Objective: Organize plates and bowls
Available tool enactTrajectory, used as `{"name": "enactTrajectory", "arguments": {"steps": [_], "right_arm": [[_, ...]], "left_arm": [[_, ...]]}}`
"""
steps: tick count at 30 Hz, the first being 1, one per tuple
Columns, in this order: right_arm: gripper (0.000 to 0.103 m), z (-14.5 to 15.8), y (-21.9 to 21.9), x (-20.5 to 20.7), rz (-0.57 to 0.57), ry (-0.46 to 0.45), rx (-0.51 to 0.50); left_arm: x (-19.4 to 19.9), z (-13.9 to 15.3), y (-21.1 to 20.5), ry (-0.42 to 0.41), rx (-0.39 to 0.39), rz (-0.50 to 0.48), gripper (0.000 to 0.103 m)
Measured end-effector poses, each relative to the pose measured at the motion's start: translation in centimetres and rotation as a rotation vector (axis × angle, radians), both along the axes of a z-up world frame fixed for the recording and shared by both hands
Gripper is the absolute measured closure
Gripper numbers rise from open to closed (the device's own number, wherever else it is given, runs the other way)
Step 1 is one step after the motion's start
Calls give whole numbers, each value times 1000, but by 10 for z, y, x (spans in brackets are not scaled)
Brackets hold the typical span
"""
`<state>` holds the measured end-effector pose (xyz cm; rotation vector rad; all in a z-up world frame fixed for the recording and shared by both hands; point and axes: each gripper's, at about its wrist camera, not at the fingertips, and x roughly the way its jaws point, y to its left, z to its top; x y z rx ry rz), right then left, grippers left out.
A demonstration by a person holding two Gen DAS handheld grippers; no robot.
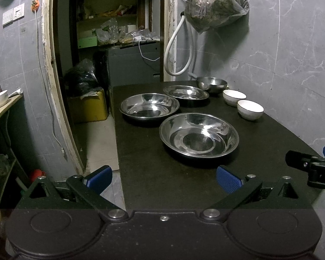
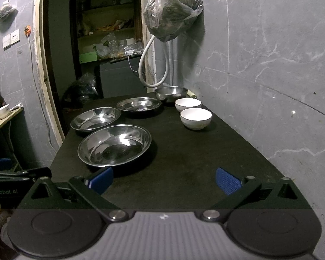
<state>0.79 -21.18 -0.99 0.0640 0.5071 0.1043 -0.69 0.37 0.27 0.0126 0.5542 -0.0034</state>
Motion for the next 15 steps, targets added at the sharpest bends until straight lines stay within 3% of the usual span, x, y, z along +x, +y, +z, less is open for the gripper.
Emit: {"name": "enactTrajectory", "arguments": {"steps": [15], "right_arm": [[0,-3,2,0,2,8,2]], "left_arm": [[8,-8,-4,22,4,-1,1]]}}
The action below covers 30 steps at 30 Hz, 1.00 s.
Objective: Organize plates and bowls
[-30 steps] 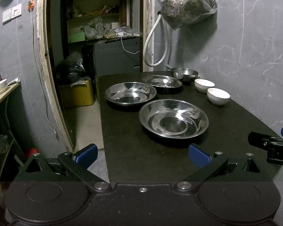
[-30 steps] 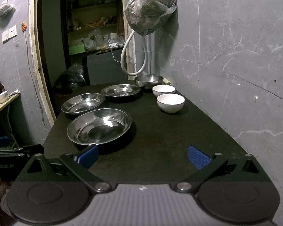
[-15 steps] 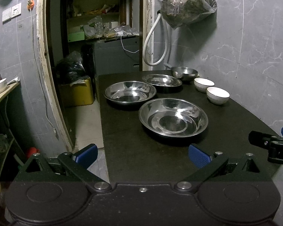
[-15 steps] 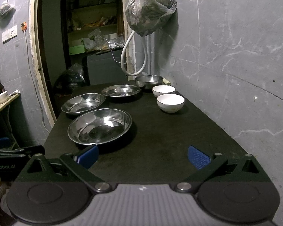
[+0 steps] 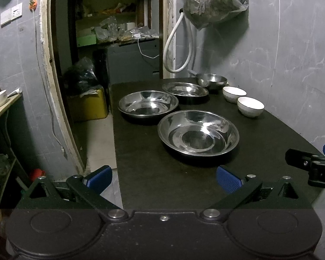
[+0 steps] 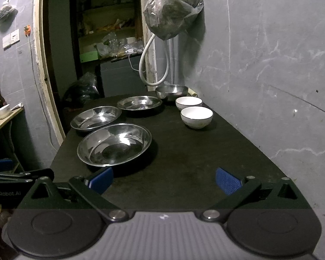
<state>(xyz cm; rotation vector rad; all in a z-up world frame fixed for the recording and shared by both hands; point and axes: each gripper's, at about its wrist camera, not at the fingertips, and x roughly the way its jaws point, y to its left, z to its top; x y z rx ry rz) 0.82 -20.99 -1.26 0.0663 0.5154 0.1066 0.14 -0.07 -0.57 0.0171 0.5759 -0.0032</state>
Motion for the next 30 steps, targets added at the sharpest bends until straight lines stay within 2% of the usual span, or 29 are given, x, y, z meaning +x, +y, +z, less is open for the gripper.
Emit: {"name": "enactTrajectory", "arguments": {"steps": [18,30], "right_arm": [[0,-3,-10,20,26,28,16],[0,-8,-18,49,64,50,20]], "left_arm": [[18,-5,-8,43,8,11,1],[39,-11,-17,73,14,39,1]]}}
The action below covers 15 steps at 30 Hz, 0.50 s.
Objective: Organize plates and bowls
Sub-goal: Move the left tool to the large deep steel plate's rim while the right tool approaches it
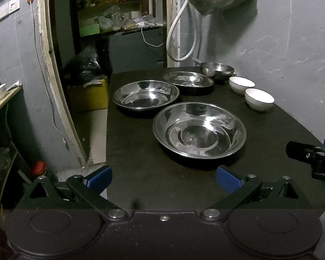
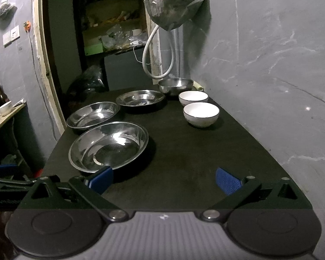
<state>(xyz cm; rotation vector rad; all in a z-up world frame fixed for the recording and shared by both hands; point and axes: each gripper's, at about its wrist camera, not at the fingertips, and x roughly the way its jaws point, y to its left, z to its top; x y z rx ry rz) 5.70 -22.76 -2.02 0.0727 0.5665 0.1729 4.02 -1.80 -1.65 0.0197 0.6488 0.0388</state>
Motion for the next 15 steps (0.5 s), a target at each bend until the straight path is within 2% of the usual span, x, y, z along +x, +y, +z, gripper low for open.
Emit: {"name": "enactTrajectory", "arguments": {"steps": [11,15], "right_arm": [[0,-2,-11,37,47,11,11],[0,7,-15,52,69,9,15]], "left_arm": [[28,0,-13,20,11,23,1],[37,12,-11,22,-2,50,1]]}}
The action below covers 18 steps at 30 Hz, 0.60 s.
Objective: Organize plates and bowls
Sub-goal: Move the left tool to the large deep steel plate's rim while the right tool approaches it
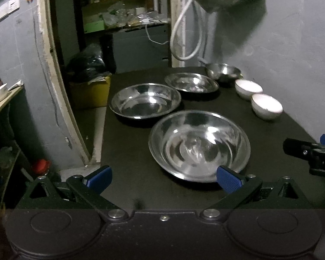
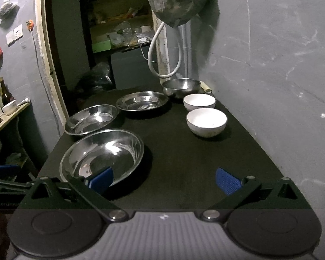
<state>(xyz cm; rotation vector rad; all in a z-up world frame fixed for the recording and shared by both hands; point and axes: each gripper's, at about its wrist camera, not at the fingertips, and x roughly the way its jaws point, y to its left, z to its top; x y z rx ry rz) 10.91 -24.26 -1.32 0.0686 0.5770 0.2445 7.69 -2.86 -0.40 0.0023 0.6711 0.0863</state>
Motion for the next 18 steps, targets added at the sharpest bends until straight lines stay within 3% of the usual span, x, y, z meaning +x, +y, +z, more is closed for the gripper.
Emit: {"name": "enactTrajectory", "arguments": {"steps": [7,13,18], "right_arm": [[0,18,1,28,26,-11,14],[0,27,15,53,94,16,72],[0,48,34,80,137,26,119]], "left_arm": [[23,19,23,-6,-64,94,1],[61,26,57,36,-75,82,1],[99,30,100,16,-109,98,1]]}}
